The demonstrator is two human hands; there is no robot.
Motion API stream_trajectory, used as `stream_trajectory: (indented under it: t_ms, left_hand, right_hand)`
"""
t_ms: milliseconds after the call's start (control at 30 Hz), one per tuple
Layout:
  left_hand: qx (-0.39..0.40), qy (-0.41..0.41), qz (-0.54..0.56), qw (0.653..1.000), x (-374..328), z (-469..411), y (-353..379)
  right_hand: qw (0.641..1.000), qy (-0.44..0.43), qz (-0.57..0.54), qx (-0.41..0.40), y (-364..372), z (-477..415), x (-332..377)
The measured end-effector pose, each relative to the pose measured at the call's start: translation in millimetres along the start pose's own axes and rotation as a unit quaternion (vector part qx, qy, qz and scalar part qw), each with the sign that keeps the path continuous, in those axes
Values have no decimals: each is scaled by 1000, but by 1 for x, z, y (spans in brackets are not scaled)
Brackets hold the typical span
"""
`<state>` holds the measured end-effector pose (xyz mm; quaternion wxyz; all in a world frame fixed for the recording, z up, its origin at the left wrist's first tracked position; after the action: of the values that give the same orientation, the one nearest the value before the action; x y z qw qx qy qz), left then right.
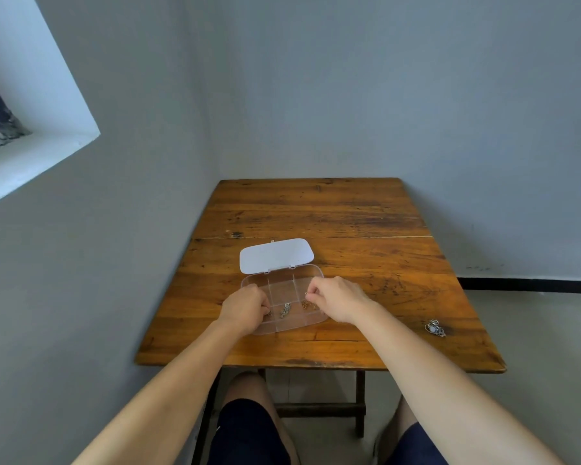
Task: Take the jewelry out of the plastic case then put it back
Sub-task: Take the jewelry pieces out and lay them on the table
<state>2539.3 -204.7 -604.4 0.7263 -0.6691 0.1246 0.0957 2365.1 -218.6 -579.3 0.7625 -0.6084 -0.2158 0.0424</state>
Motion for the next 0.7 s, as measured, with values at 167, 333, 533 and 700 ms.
stream_trajectory:
  t_ms: [167,333,533,700]
  left_hand:
    - [-12,17,15,1000,-3,4,-4]
    - [-50,24,54,997,-6,8,-14]
    - [-98,33,166,981,-42,-4,-54]
    - [-133,57,245,959,-92,-18,-99]
  right_hand:
    - [993,18,-116,-26,-10,6,-12]
    - [984,58,-149,-74,-28,15,-36]
    - [982,82,-127,-114,-63,31,-60]
    - [975,80,-136,-159,-113,48,-76]
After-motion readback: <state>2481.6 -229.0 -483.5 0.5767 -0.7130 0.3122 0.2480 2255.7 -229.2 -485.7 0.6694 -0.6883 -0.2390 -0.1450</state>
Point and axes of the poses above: each hand's wrist, its own z-axis away from the middle knuckle, its own y-axis out of the palm, x = y × z, the point moved 9 cm from there along -z, towards the middle knuckle
